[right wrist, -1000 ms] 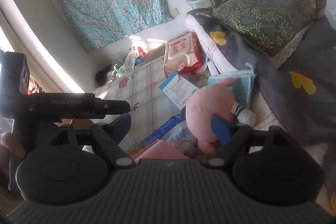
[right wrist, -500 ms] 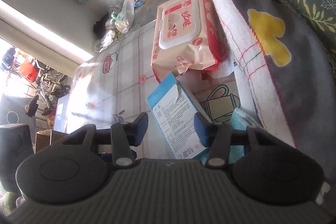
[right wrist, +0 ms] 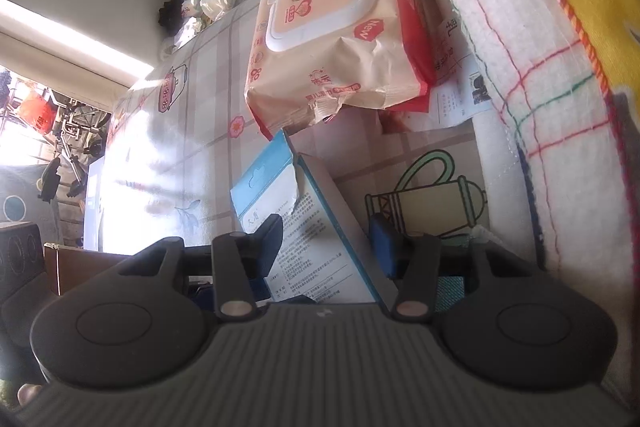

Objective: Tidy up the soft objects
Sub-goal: 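Carry the medicine box with the right gripper over the cardboard box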

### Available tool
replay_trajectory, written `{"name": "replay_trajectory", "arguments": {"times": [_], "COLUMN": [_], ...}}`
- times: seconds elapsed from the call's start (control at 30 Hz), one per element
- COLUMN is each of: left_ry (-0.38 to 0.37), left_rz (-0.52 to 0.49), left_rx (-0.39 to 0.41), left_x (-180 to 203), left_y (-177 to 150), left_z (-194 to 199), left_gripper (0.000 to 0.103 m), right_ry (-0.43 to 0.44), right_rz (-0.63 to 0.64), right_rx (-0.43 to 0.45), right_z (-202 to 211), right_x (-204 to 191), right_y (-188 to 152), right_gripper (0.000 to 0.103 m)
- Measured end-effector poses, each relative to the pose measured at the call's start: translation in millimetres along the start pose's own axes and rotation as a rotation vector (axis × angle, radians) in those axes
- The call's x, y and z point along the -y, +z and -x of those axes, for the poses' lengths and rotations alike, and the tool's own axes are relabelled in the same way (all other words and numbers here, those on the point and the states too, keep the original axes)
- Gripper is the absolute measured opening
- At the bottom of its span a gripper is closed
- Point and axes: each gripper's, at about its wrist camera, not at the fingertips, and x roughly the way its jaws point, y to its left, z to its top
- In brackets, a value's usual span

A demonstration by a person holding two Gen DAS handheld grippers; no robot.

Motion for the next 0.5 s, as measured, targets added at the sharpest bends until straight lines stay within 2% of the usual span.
{"name": "replay_trajectory", "arguments": {"times": [0.07, 0.23, 0.5], "left_ry": [0.014, 0.02, 0.01], "left_rz": [0.002, -0.021, -0.048], "left_rx": [0.011, 0.057, 0.2], "left_x": [2.1, 7.6, 24.7], "left_y": [-0.7, -3.9, -28.8], "left_z": [2.8, 23.8, 95.3], "left_gripper": [0.049, 0.048, 0.048], "right_ry": [-0.022, 0.002, 0.052], "right_rz": [0.019, 0.025, 0.055], "right_rx": [0.012, 0.056, 0.144], "right_z": [0.3, 16.5, 74.1], "right_x": [-4.7, -22.3, -63.7], "right_y": [-2.6, -7.8, -31.0], "right_gripper": [0.039, 0.037, 0.036]}}
